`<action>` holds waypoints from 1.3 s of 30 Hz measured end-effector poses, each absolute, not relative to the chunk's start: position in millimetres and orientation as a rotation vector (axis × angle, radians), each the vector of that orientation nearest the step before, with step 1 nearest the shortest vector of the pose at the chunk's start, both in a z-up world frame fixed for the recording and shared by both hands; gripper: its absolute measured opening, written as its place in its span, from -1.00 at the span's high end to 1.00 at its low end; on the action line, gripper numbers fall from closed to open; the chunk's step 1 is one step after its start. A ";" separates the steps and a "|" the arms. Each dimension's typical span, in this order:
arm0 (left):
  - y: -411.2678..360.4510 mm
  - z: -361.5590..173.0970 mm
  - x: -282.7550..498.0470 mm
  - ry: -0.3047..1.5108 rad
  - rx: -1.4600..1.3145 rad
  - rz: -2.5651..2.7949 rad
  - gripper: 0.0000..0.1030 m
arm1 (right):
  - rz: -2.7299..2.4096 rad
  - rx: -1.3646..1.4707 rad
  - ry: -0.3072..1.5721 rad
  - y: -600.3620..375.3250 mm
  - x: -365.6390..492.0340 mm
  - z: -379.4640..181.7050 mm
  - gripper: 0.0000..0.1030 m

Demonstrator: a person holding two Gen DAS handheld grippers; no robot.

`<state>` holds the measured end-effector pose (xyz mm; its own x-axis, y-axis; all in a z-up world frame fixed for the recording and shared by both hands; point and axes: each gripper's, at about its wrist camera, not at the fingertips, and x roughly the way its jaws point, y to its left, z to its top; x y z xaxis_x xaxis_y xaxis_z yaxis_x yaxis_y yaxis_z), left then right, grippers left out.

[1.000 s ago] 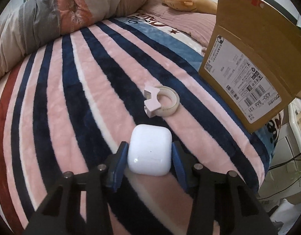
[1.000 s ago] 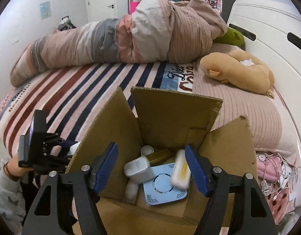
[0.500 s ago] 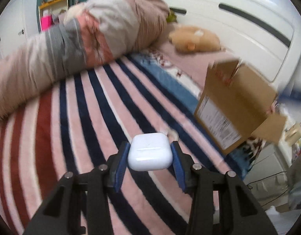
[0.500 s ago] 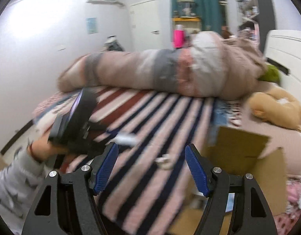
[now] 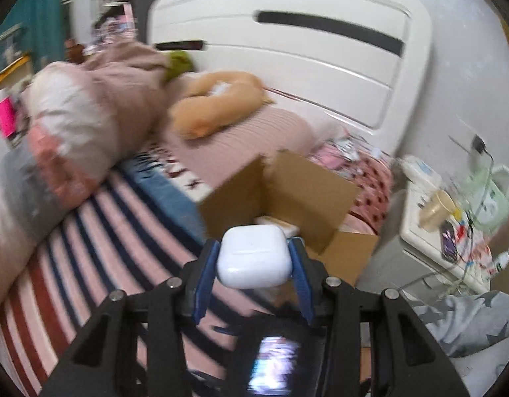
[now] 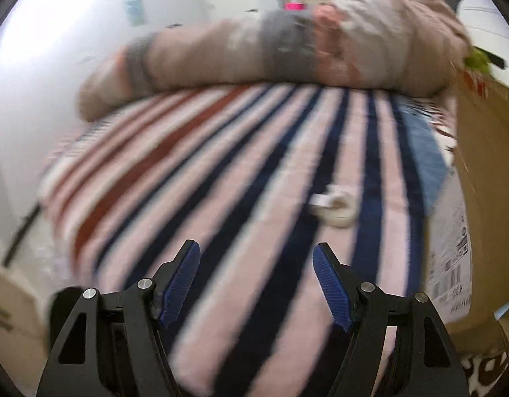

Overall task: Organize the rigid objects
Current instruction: 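Grasp the white AirPods case with the left and drop it in the box while the right releases the plug, then grasp the tape roll with the right gripper and drop it into the box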

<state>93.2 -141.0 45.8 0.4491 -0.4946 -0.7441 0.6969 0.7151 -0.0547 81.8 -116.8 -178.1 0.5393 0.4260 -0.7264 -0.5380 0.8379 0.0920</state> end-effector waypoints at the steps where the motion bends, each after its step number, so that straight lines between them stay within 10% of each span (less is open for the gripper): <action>1: -152.2 40.7 96.1 0.834 0.276 -0.769 0.22 | 0.554 -0.155 0.820 -119.3 88.7 -181.9 -0.33; 17: -188.3 -7.9 122.9 0.924 0.256 -0.798 -0.18 | 0.429 -0.247 0.855 -106.9 152.9 -211.5 -0.31; 21: -163.5 3.5 118.9 0.885 0.212 -0.765 -0.18 | 0.428 -0.261 0.846 -104.2 150.9 -210.5 0.22; 25: -121.4 13.7 110.8 0.833 0.167 -0.676 -0.22 | 0.450 -0.261 0.817 -104.0 144.9 -205.1 0.23; 39: 12.3 9.2 61.9 0.704 -0.047 -0.406 -0.64 | 0.664 -0.295 0.610 -124.6 43.6 -75.3 0.23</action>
